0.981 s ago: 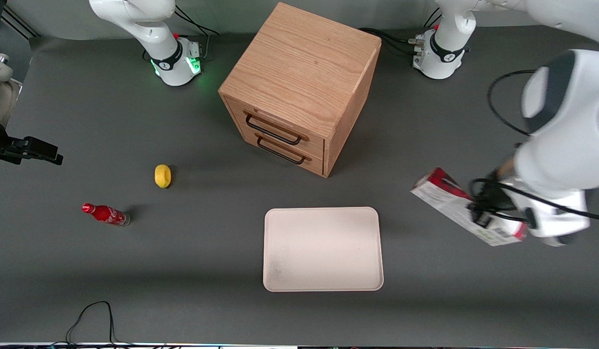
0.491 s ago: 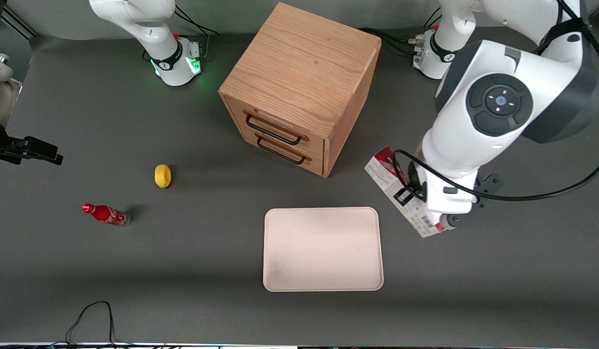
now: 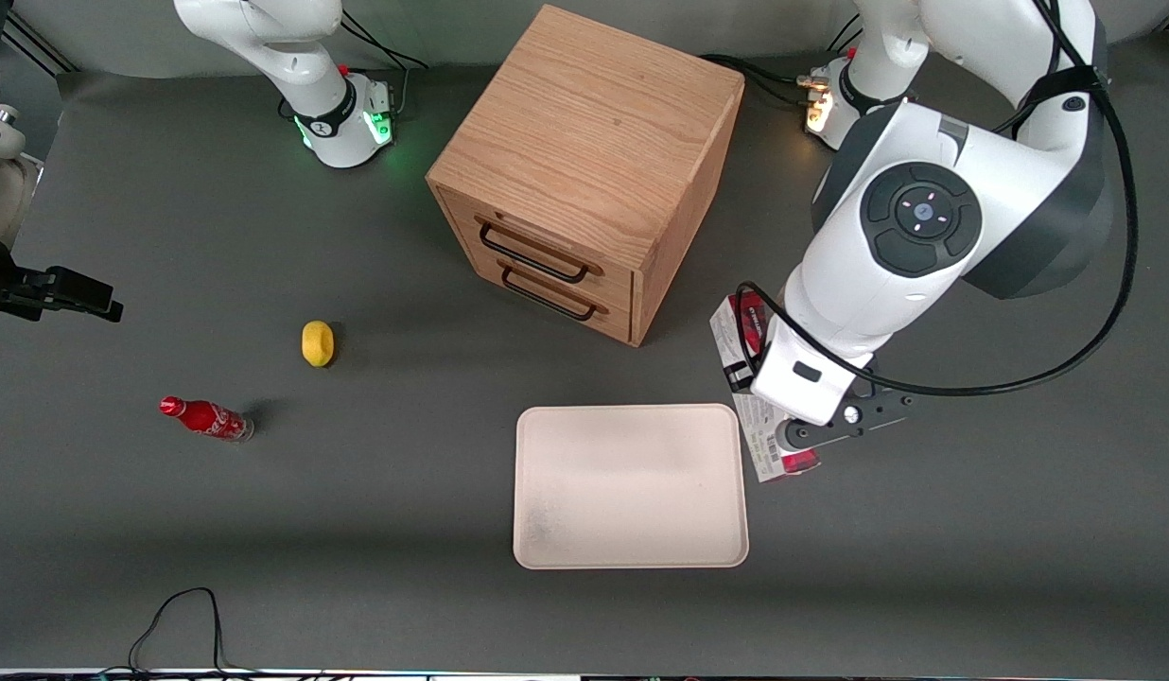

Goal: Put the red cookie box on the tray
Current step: 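Carry the cookie box with the left gripper over the white tray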

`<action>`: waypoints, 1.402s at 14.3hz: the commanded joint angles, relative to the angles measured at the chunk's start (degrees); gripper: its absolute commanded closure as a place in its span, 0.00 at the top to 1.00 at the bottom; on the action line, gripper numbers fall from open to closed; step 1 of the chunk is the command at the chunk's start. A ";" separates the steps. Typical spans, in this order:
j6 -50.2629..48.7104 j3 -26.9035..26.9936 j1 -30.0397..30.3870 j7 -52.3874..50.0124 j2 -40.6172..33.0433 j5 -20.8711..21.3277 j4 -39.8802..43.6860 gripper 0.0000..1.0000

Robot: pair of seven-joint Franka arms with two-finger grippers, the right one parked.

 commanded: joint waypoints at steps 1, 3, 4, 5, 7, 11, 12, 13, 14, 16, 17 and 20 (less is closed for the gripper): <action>1.07 0.38 -0.51 10.57 0.06 0.84 0.22 0.00; 2.30 0.46 -0.42 11.56 1.38 0.84 0.22 0.00; 3.18 0.55 -0.34 11.47 2.34 0.84 0.22 0.00; 4.75 0.64 -0.25 11.47 3.57 1.02 0.22 0.00; 9.23 0.81 0.01 11.21 6.38 1.28 -0.22 0.00; 18.11 3.10 0.01 10.95 9.29 1.37 -5.22 0.00; 19.17 3.71 -0.07 10.86 10.34 1.37 -5.49 0.00; 20.05 4.15 -0.16 10.86 11.83 1.28 -5.49 0.00; 21.37 4.16 -0.16 10.86 12.97 1.37 -5.49 0.00; 23.22 4.16 -0.16 10.86 15.17 1.81 -5.58 0.00; 23.83 4.16 -0.25 10.77 15.88 1.90 -5.67 0.00; 26.29 4.16 -0.51 9.81 18.17 1.99 -6.11 0.00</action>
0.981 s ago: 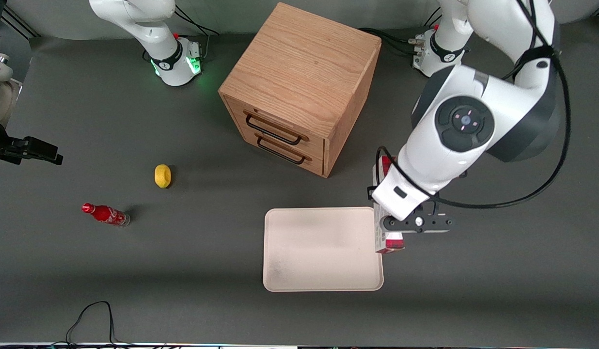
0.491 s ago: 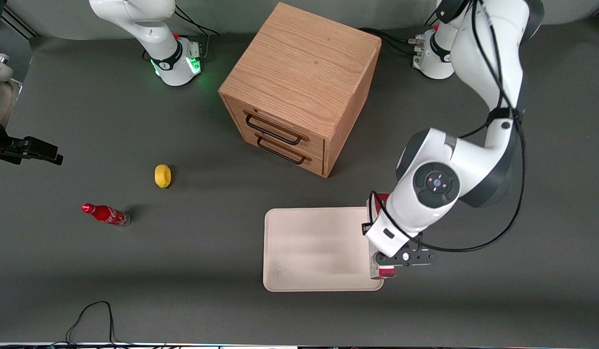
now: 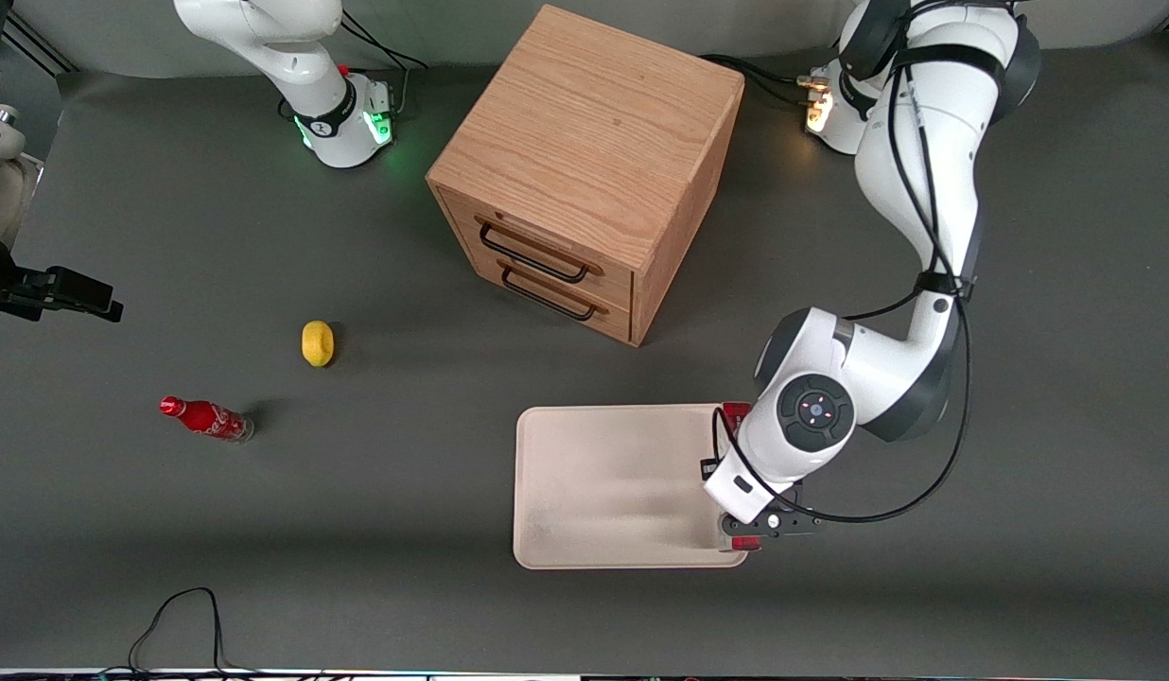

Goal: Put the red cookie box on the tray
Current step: 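Lower the cookie box onto the tray and open the left gripper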

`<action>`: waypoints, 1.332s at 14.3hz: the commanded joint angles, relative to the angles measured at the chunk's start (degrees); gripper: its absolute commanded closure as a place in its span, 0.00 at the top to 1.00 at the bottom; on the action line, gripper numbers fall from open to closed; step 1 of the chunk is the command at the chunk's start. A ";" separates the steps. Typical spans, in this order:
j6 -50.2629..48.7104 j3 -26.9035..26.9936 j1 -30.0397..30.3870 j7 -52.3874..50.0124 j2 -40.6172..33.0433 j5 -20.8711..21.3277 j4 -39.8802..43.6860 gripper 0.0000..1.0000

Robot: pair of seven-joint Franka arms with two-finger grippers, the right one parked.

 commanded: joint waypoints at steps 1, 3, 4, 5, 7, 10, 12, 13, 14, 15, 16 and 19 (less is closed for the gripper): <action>2.54 0.40 -0.74 -1.30 0.80 1.01 -1.09 0.00; 5.08 0.40 -0.74 -1.84 0.80 1.45 -3.03 0.00; 5.96 0.40 -0.74 -2.19 0.89 1.45 -3.56 0.00; 6.49 0.40 -0.83 -2.71 1.07 1.54 -3.65 0.00; 6.50 0.40 -0.74 -2.89 1.07 1.45 -3.65 0.00; 6.50 0.40 -0.66 -5.08 0.89 1.45 -3.65 1.00; 6.24 0.40 -0.66 -5.44 0.63 1.63 -3.56 1.00; 5.71 0.40 -0.57 -5.35 0.19 1.63 -3.39 1.00; 5.27 0.49 -0.48 -5.35 -0.59 2.06 -3.39 1.00; 4.49 0.49 -0.65 -5.35 -1.73 3.55 -3.30 1.00; 2.30 0.49 -0.57 -5.35 -3.66 4.87 -2.95 1.00; -6.83 0.22 -0.48 -5.53 -9.02 4.18 -1.29 1.00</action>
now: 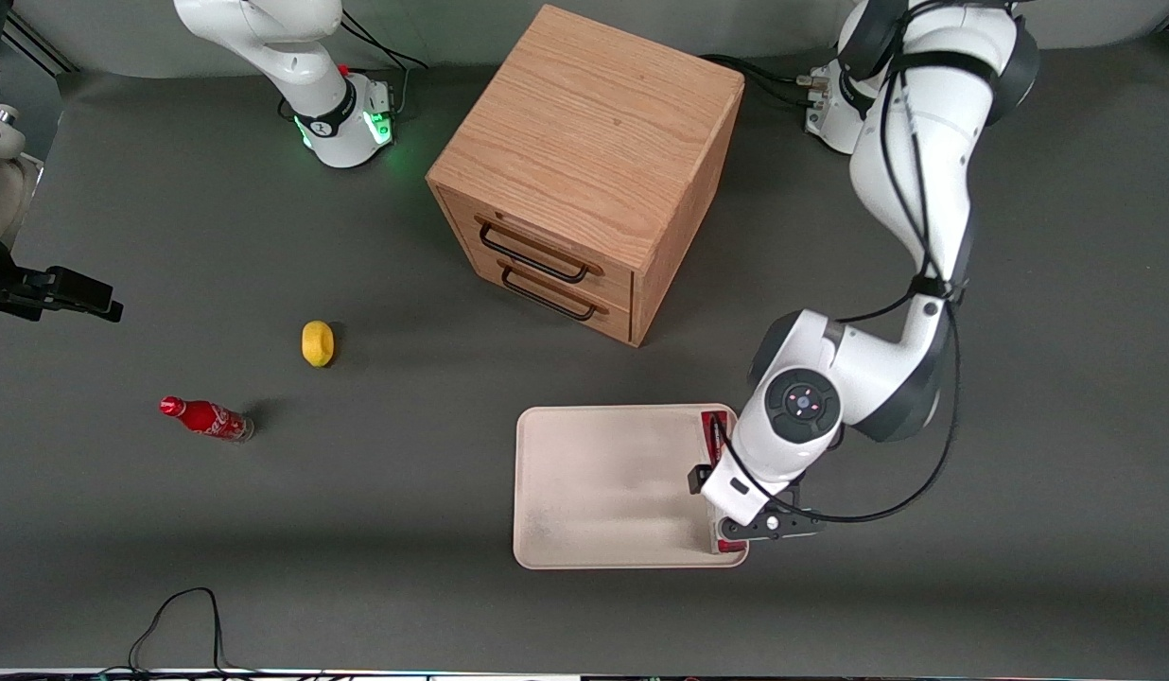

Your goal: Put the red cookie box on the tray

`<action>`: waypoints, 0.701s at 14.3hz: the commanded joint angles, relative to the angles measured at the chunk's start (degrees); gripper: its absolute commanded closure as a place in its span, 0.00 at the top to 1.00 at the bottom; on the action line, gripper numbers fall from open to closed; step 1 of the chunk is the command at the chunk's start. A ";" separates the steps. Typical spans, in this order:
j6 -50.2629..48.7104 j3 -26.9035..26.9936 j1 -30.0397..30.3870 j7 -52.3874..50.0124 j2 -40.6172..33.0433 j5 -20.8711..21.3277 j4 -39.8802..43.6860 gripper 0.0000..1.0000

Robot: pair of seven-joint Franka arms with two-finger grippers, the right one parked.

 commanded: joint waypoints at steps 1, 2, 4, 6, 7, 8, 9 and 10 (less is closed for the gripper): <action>-8.50 0.14 -0.57 -1.27 -7.17 0.76 0.19 1.00; -10.35 -0.03 -0.58 -1.28 -9.71 0.67 0.28 1.00; -12.12 -0.30 -0.67 -1.19 -14.28 0.32 0.19 1.00; -14.92 -0.83 -0.58 -1.19 -17.80 -1.25 0.10 1.00; -16.25 -0.83 -0.66 -1.45 -18.95 -2.04 0.10 1.00; -17.39 -0.74 -0.58 -3.54 -19.66 -2.49 0.02 1.00; -18.71 -0.65 -0.06 -6.52 -20.28 -1.97 -0.16 1.00; -20.20 -0.39 0.30 -6.90 -21.85 -1.79 -0.86 1.00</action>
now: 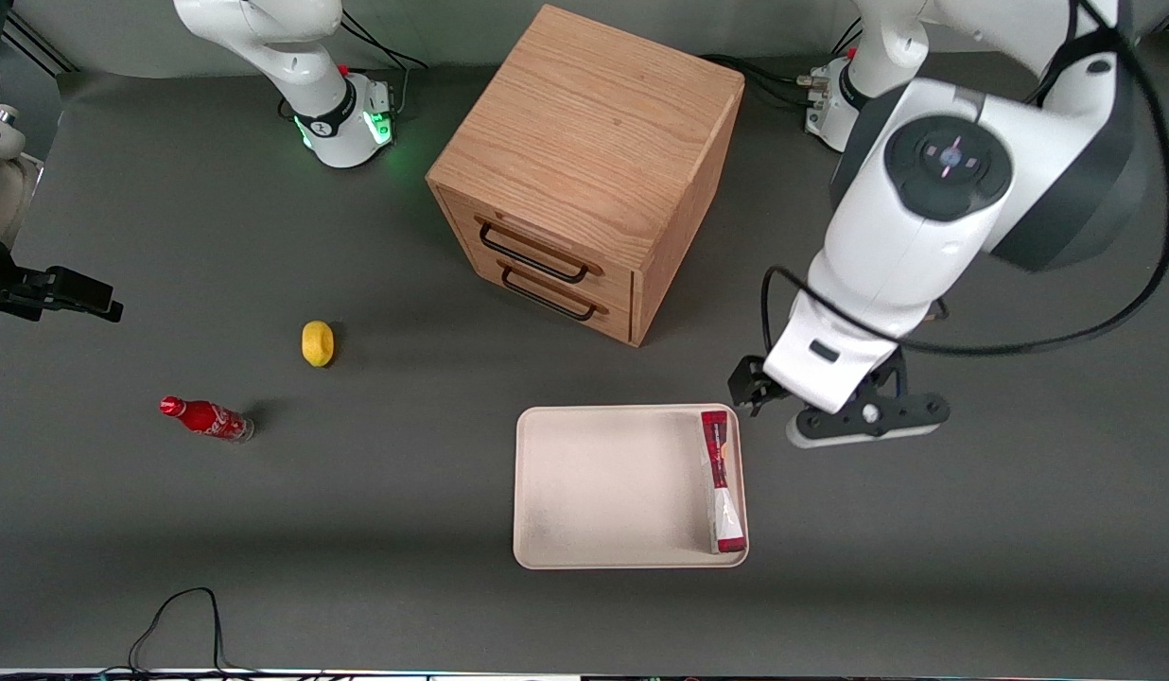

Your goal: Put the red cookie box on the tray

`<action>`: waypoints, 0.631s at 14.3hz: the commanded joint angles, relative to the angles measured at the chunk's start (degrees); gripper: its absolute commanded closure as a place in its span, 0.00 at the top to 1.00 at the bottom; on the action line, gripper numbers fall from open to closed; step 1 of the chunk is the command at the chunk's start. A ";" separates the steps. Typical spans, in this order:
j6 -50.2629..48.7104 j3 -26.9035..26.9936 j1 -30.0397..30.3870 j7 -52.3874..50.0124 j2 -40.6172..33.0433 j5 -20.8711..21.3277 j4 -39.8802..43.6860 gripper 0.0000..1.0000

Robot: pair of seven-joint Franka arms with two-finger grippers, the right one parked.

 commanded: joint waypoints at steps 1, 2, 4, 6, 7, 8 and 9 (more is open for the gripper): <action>-3.06 0.78 1.22 -2.29 -4.33 -0.36 -4.12 1.00; -3.08 0.69 3.41 -1.42 -6.18 -0.62 -5.87 1.00; -3.25 0.52 6.75 4.18 -10.92 -0.97 -11.48 1.00; -1.76 0.52 10.70 9.55 -15.84 -2.46 -18.08 1.00; -1.06 0.60 12.72 13.06 -17.87 -3.34 -20.98 1.00; -0.36 0.60 14.66 16.14 -19.89 -3.78 -23.88 1.00; 0.61 0.60 16.77 19.13 -21.82 -3.87 -26.78 1.00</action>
